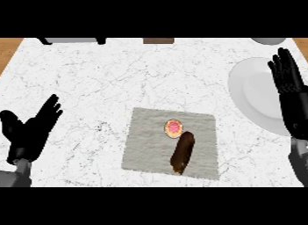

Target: Pick the sweet potato from the placemat and place it in the plate

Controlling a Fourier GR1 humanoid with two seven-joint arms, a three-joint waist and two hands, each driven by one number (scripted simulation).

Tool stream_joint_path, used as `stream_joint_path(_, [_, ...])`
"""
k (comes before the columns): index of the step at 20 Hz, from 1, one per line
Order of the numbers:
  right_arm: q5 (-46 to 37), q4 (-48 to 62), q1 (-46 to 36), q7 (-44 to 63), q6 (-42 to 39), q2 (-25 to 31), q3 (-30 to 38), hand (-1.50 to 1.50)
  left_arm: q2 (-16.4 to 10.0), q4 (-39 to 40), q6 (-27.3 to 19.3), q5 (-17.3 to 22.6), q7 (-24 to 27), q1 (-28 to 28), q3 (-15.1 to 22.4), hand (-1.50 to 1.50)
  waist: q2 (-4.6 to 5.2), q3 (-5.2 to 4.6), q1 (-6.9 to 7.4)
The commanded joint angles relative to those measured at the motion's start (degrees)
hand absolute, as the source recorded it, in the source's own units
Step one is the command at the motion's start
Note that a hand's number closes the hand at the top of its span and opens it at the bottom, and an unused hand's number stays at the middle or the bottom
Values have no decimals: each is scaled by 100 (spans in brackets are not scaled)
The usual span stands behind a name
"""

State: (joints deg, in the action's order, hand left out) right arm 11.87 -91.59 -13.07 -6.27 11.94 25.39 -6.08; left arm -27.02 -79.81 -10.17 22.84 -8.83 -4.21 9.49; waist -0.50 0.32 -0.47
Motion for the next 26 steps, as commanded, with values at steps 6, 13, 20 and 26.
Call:
stream_joint_path(6, [-695,222,-510,2716,-264,-31,-1500,150,5,-233,-328,-664,294,-573,68,0,41,-57,175])
stream_joint_path(13, [-2884,-819,876,2502,1064,263,-1811,-150,90,-342,-76,-553,177,-257,-50,0,26,-34,4])
stream_joint_path(20, [-4022,-1069,513,3992,53,306,-2977,-150,280,-72,-127,-685,152,-473,-46,0,32,-39,54])
stream_joint_path(26, [-4230,-1607,177,5236,-1022,113,-2961,-150,544,-310,-292,-978,53,-329,10,0,40,-34,57])
